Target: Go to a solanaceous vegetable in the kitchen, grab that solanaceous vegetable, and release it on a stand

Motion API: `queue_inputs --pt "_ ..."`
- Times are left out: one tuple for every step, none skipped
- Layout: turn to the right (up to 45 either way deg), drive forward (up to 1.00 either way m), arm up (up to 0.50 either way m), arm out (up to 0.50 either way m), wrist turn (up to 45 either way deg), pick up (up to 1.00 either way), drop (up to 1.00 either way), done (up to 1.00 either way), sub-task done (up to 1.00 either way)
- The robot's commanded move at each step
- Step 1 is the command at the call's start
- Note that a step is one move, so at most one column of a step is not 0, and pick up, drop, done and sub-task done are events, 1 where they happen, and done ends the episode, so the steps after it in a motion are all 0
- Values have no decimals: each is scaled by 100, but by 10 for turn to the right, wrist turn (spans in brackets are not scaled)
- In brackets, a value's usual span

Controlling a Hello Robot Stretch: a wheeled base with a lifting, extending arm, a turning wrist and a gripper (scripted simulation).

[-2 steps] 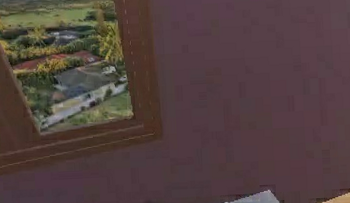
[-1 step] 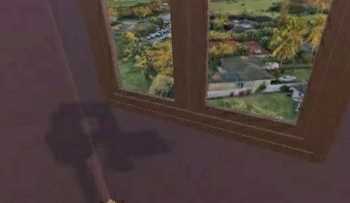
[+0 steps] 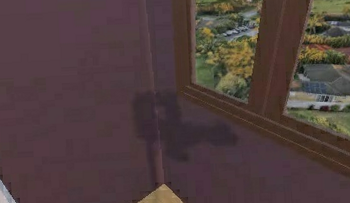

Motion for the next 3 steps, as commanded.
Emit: queue_inputs --pt "0 0 0 20 0 0 0 0 0" --pt "0 0 0 0 450 0 0 0 0" --pt "0 0 0 0 450 0 0 0 0"
